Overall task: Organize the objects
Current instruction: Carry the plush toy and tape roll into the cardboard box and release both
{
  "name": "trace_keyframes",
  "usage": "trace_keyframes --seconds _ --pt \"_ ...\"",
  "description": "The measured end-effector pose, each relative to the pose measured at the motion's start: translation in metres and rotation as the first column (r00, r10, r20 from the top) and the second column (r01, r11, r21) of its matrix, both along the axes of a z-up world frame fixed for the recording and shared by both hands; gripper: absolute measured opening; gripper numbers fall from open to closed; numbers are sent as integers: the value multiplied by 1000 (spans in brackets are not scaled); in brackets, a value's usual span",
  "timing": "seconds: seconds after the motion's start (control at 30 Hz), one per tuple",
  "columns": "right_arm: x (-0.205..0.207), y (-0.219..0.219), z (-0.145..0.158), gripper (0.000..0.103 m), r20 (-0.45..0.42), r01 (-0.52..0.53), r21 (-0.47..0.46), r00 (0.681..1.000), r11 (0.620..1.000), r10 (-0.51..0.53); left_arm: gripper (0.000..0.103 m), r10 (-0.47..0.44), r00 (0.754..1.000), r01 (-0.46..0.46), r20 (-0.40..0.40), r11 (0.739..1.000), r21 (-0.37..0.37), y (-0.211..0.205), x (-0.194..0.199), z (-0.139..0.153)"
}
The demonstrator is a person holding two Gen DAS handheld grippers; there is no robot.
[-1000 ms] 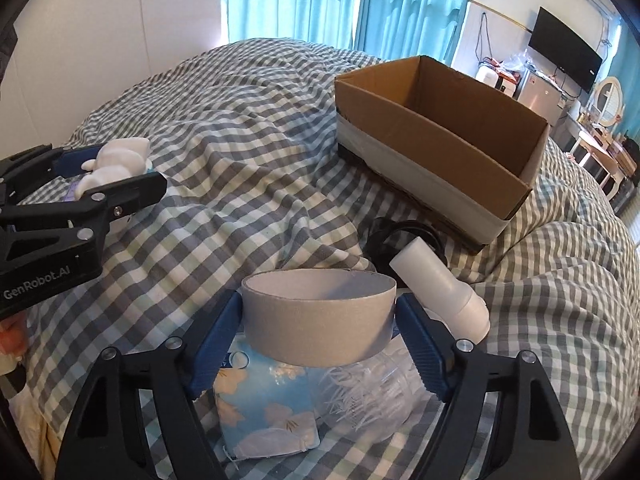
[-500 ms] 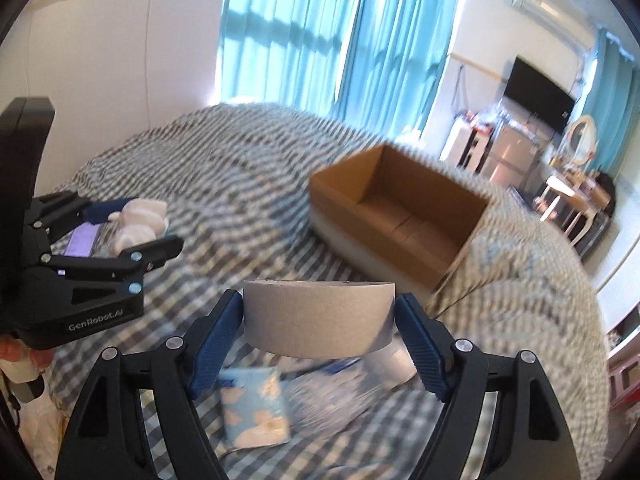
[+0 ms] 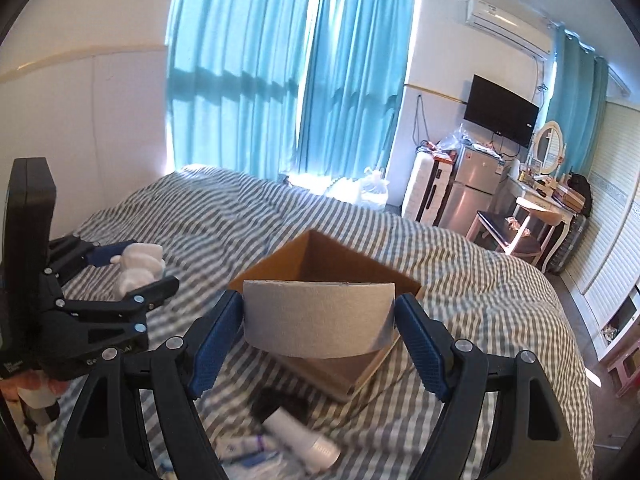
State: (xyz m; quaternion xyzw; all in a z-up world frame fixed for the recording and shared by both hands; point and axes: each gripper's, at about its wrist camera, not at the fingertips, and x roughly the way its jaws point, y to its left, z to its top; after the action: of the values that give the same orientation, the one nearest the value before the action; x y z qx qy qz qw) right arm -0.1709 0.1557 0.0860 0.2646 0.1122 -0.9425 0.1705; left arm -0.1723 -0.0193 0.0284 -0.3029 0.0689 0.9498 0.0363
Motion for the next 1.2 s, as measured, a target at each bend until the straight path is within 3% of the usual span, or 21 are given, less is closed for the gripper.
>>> trace_keyframes --seconds 0.23,0.43,0.67,0.9,1.2 --pt "-65 4 -5 78 24 23 -13 999 1000 -23 62 -80 997 80 11 997 11 22 -74 -9" --pt "-131 14 -33 78 90 42 -22 995 999 -40 62 -146 988 147 53 989 -12 39 -131 -37" --pt "-202 25 -71 78 173 67 -14 983 998 -64 62 -167 974 172 154 985 -21 55 -185 -73" --pt "-210 21 -86 78 132 43 32 990 999 -47 62 -232 946 239 226 971 -4 67 -203 -92" --pt "-190 19 -83 78 104 28 6 994 1000 -29 63 -217 943 229 251 973 -17 72 -200 -111"
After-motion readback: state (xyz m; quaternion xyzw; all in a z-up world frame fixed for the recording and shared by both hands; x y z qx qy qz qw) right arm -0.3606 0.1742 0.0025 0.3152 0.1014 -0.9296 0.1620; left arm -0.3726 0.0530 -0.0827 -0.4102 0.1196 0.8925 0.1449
